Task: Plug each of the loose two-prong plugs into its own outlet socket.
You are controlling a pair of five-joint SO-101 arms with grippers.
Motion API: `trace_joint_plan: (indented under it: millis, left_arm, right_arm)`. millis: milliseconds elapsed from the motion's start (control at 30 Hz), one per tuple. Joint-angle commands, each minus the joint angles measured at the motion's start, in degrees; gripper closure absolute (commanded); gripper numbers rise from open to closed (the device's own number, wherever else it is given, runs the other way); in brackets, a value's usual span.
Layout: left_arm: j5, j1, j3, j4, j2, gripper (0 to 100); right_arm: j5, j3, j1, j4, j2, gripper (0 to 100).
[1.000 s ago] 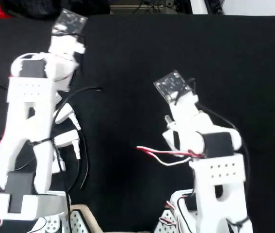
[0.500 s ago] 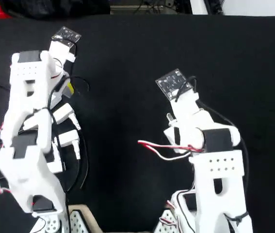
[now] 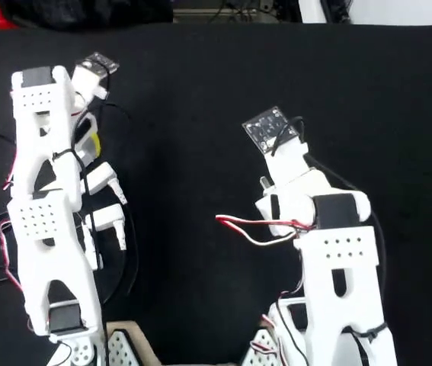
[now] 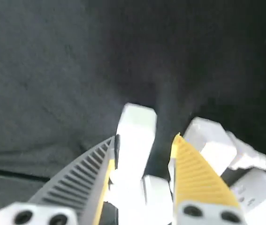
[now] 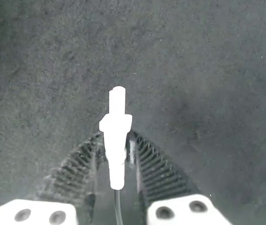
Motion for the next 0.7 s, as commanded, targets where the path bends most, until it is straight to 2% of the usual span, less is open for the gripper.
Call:
trace_joint_plan:
  millis: [0,167,467,633,667]
  left_arm:
    - [-0.7,-1.27,-6.11,3.52,-0.35,80]
    - [-0.97,-1.8,-5.58,3.25,0.97,80]
    - [-0.62,-1.89,-6.9,-1.14,11.34,81]
    - [3.52,-0.84,-12.18,1.32,11.25,97]
    - [3.87,-0.22,-14.11,2.64,11.25,97]
  right_arm:
    - [0.44,-0.22,0.79,-0.88,0.04,98.7]
    - [0.44,-0.13,0.79,-0.88,-0.13,98.7]
    - [0.09,-0.13,0.79,-0.88,-0.04,98.7]
    - [0.09,-0.13,0.79,-0.88,0.13,98.7]
    - [0.09,-0.13,0.79,-0.88,0.13,98.7]
